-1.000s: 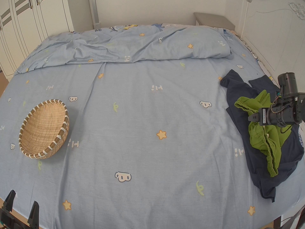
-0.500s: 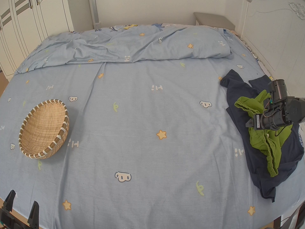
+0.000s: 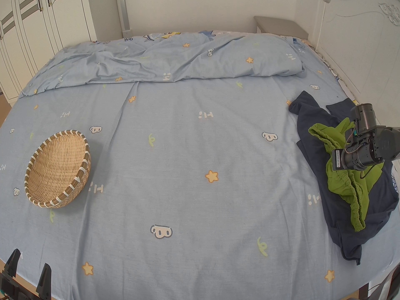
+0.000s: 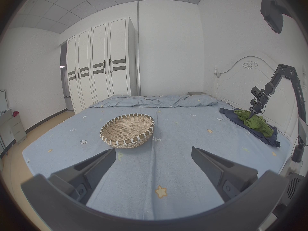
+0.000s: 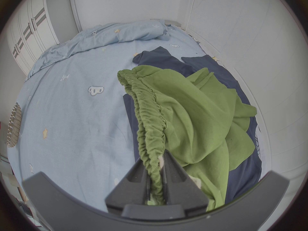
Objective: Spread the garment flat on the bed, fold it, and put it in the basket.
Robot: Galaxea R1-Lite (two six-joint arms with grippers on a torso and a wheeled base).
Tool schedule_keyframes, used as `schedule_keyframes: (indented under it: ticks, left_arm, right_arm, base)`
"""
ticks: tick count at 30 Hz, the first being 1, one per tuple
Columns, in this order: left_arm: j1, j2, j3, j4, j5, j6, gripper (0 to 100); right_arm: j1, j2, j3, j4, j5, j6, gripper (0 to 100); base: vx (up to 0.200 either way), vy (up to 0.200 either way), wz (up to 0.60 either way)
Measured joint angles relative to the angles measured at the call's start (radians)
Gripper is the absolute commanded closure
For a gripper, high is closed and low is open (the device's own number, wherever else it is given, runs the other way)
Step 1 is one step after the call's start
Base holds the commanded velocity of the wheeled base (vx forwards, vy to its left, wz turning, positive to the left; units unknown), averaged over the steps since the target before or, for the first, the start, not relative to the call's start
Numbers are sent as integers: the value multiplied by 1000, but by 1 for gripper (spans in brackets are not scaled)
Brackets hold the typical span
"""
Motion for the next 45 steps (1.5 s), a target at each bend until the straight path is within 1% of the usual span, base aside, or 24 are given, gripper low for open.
schedule_keyframes:
  ticks: [4, 9, 13, 16, 20, 23, 25, 30, 34, 38, 45]
  left_arm:
    - [0, 0, 0, 0, 0, 0, 0]
    - [0, 0, 0, 0, 0, 0, 0]
    - [0, 0, 0, 0, 0, 0, 0]
    - [0, 0, 0, 0, 0, 0, 0]
    - [0, 0, 0, 0, 0, 0, 0]
    - [0, 0, 0, 0, 0, 0, 0]
    - [0, 0, 0, 0, 0, 0, 0]
    - [0, 0, 0, 0, 0, 0, 0]
    - [0, 0, 0, 0, 0, 0, 0]
    - [0, 0, 0, 0, 0, 0, 0]
    - [0, 0, 0, 0, 0, 0, 0]
  right_arm:
    - [2, -13, -17, 13, 2, 0, 100]
    - [12, -49, -55, 97, 11, 3, 100]
    - [61, -95, -89, 209, 34, 43, 100]
    - [119, -130, -133, 300, 71, 110, 100]
    - [205, -158, -204, 390, 95, 210, 100]
    - [273, -164, -254, 419, 102, 288, 100]
    - [315, -162, -278, 425, 105, 323, 100]
    - [442, -144, -312, 423, 103, 383, 100]
    - [540, -122, -336, 394, 99, 434, 100]
    - [637, -76, -396, 371, 97, 482, 100]
    - [765, 30, -544, 361, 94, 524, 100]
  base:
    - [0, 0, 0]
    - [0, 0, 0]
    - [0, 0, 0]
    - [0, 0, 0]
    - [0, 0, 0]
    - [0, 0, 0]
    - [0, 0, 0]
    - [0, 0, 0]
    - [0, 0, 0]
    - [0, 0, 0]
    - [0, 0, 0]
